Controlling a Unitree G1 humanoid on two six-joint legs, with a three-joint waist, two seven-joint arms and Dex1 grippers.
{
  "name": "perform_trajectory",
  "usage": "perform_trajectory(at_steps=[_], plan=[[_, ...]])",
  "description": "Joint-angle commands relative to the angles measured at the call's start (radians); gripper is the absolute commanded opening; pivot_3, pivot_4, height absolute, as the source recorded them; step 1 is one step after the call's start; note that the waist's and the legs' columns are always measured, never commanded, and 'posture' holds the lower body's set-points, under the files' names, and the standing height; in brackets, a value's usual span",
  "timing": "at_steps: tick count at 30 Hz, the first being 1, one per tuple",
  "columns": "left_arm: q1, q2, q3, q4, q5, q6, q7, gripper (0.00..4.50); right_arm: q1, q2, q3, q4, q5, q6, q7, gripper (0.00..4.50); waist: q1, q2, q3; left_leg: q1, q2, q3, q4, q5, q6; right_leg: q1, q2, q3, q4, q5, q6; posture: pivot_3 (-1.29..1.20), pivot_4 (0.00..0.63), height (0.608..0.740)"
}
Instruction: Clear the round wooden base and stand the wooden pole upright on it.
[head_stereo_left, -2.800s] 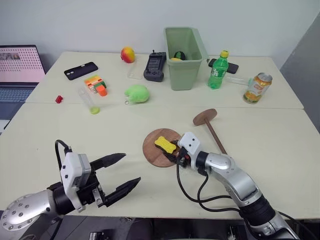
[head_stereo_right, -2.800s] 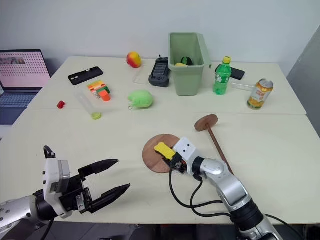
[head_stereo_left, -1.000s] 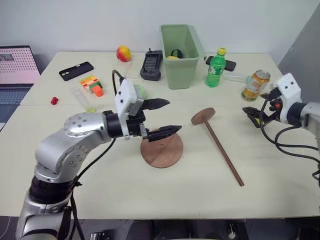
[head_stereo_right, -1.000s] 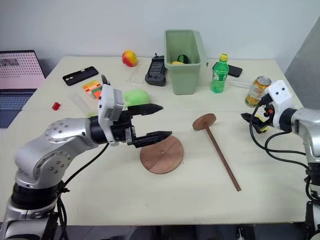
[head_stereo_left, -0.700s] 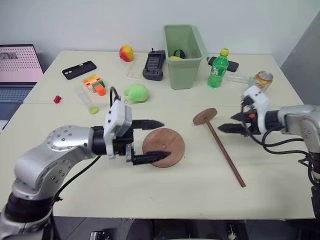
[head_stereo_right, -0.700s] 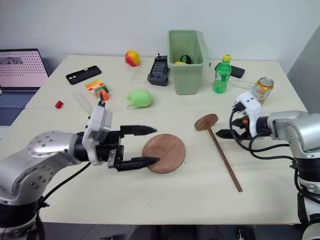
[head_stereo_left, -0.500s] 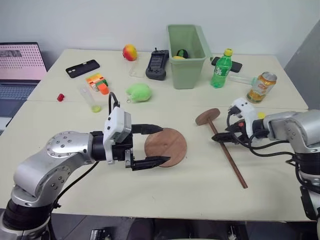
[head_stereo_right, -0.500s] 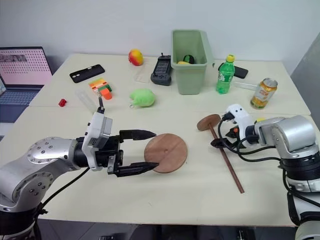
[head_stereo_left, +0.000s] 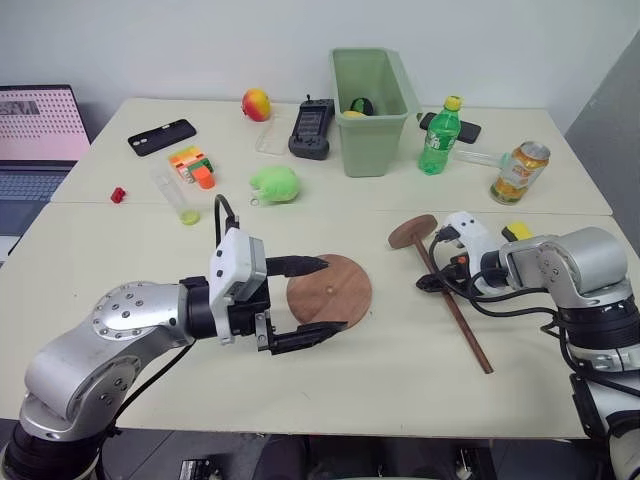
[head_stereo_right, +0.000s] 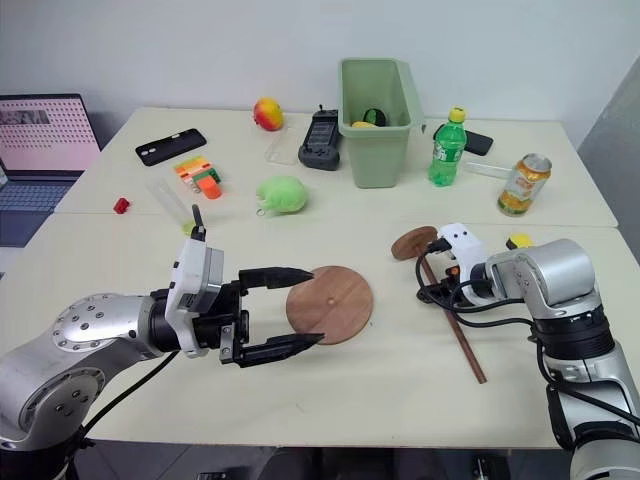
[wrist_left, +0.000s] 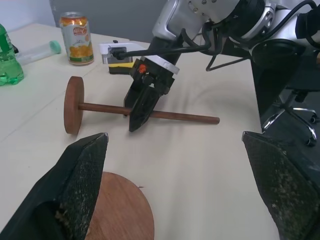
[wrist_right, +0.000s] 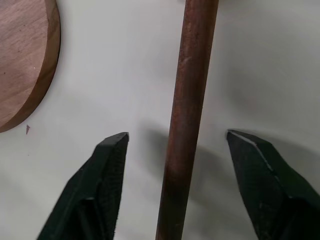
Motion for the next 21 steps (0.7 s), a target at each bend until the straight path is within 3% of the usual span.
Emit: perform_trajectory(at_steps=[1,9,13,15,18,21], plan=[[-0.021,0.0,0.024,-0.021,-0.01,-0.014,0.018,4.5,-0.027,0.044,-0.057,0.007,0.024,0.047,-0.028,2.23,0.0,0.0,0.0,0.0,0.0,0.0,0.0,0.0,0.0,0.0,0.0,0.0,0.0,0.0,0.0,0.0,0.15,0.74],[-0.015,0.019,0.02,-0.016,0.0,-0.03,-0.019,4.5,-0.046,0.057,-0.079,0.062,0.044,0.047,-0.051,0.28,-0.001,0.0,0.0,0.0,0.0,0.0,0.0,0.0,0.0,0.0,0.0,0.0,0.001,0.0,0.0,0.0,0.15,0.74],[0.011,0.028,0.033,-0.02,0.0,-0.036,-0.032,4.5,-0.098,0.074,-0.118,0.111,0.119,0.047,-0.033,0.27,-0.001,0.0,0.0,0.0,0.0,0.001,0.0,0.0,0.0,0.0,0.001,0.0,0.001,0.0,0.0,0.0,0.15,0.74],[0.046,0.01,0.065,-0.039,-0.03,-0.035,-0.007,4.5,-0.183,0.156,-0.202,0.116,0.142,-0.012,-0.026,0.27,-0.006,0.001,0.001,0.0,0.0,0.001,0.0,0.0,0.0,0.0,0.001,0.0,0.001,0.0,0.0,0.0,0.15,0.74],[0.209,-0.051,0.168,-0.081,-0.036,-0.077,0.048,4.5,-0.26,0.339,-0.348,0.044,0.192,-0.25,-0.079,0.27,-0.032,0.002,0.001,0.001,0.001,0.001,0.0,0.0,0.0,-0.003,0.001,0.002,0.006,0.0,0.0,0.0,0.15,0.74],[0.451,-0.116,0.259,-0.142,0.046,-0.185,0.018,4.5,-0.168,0.412,-0.246,-0.123,0.131,-0.562,-0.016,0.27,-0.04,0.002,0.0,0.0,0.004,-0.001,-0.002,0.001,-0.002,-0.005,0.003,0.001,0.005,0.0,0.0,0.0,0.15,0.74]])
